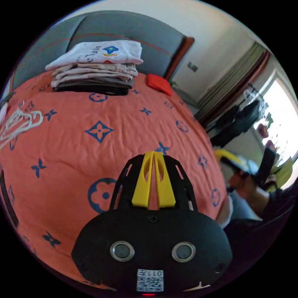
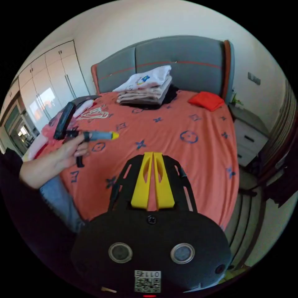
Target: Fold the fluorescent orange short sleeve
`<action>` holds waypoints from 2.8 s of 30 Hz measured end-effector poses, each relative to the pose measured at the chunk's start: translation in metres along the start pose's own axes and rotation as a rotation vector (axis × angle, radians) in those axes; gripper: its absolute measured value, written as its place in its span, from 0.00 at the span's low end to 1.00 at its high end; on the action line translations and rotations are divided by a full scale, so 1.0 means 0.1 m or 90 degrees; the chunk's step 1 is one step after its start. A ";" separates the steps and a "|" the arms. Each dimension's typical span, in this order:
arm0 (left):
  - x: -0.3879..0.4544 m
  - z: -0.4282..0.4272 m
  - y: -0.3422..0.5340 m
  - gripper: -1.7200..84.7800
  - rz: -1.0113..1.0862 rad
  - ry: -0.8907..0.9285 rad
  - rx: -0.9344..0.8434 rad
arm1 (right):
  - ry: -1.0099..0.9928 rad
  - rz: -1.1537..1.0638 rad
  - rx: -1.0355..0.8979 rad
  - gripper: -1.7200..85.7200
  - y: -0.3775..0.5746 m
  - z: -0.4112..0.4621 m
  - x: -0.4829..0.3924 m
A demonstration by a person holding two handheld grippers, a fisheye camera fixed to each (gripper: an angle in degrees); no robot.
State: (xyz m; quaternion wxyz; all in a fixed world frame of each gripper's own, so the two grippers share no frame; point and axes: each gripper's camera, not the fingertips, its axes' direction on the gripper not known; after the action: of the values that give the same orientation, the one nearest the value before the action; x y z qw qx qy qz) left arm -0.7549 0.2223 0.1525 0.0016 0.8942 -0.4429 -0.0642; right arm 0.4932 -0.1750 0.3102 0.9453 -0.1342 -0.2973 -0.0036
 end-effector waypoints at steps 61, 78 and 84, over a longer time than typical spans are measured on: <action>1.79 0.12 2.10 0.17 0.546 -0.116 -0.090 | -0.015 0.118 -0.248 0.09 2.98 -1.00 -0.04; 0.47 -0.84 1.71 0.04 -0.180 0.026 0.117 | 0.013 0.191 -0.158 0.04 3.52 -1.43 -0.18; -0.64 -1.47 2.44 0.13 -0.476 0.241 0.281 | -0.007 0.133 -0.198 0.05 3.44 -1.16 -0.56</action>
State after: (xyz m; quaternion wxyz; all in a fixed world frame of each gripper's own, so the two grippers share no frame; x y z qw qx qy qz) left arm -0.9698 0.1170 0.3203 -0.1313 0.9673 -0.0853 0.1997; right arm 0.5417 0.1233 0.1008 0.9067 -0.3087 -0.2830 0.0493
